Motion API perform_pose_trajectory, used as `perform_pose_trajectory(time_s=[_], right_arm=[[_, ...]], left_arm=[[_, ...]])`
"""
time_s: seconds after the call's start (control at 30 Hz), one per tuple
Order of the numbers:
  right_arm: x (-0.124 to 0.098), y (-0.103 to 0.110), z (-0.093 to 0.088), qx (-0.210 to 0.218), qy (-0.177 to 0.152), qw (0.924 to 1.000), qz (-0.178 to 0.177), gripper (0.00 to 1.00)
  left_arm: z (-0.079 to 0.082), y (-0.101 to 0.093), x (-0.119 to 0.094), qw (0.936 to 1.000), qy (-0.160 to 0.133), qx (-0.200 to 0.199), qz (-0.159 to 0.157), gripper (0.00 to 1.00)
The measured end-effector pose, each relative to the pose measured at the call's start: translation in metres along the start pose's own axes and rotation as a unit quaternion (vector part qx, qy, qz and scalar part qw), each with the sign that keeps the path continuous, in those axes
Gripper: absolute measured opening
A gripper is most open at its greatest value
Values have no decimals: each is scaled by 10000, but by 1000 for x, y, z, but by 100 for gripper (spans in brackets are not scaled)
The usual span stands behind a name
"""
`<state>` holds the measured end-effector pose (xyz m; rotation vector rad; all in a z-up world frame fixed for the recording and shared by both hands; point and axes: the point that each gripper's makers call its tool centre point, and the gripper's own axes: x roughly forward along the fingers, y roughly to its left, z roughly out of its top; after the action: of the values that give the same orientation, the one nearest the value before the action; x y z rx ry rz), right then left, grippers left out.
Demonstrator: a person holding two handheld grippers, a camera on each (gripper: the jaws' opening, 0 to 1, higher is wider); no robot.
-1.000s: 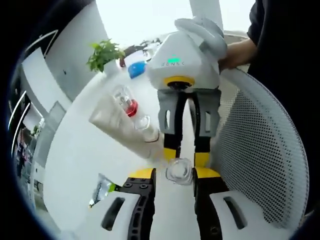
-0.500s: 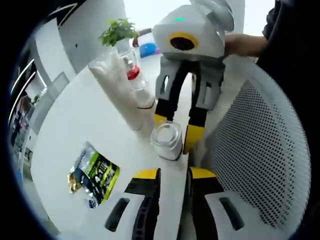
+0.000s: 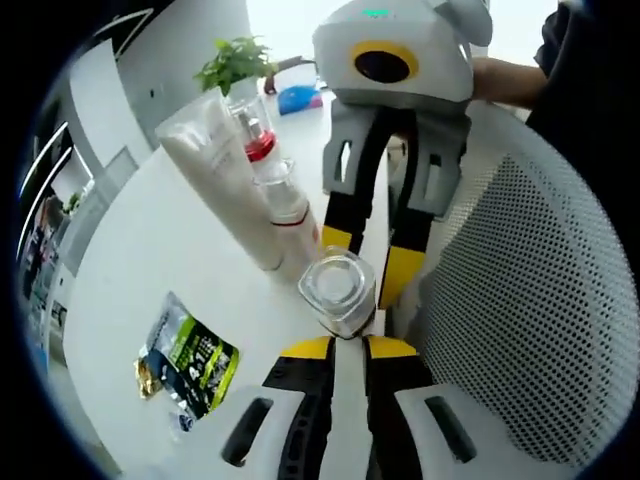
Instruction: Arrange the skincare products in the storage area until every visible bottle or jar stands upright without overlapping.
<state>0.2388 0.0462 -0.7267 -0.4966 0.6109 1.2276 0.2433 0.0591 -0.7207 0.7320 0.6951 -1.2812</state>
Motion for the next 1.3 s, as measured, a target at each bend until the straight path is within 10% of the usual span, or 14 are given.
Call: perform_pose_trajectory(time_s=[0.63, 1.3], right_arm=[[-29, -16, -27, 363, 359, 9974, -513, 14], [-46, -26, -53, 666, 764, 9910, -871, 14]], left_arm=[[30, 6, 25, 9962, -68, 859, -76, 0], [58, 4, 48, 9985, -372, 406, 11, 0]])
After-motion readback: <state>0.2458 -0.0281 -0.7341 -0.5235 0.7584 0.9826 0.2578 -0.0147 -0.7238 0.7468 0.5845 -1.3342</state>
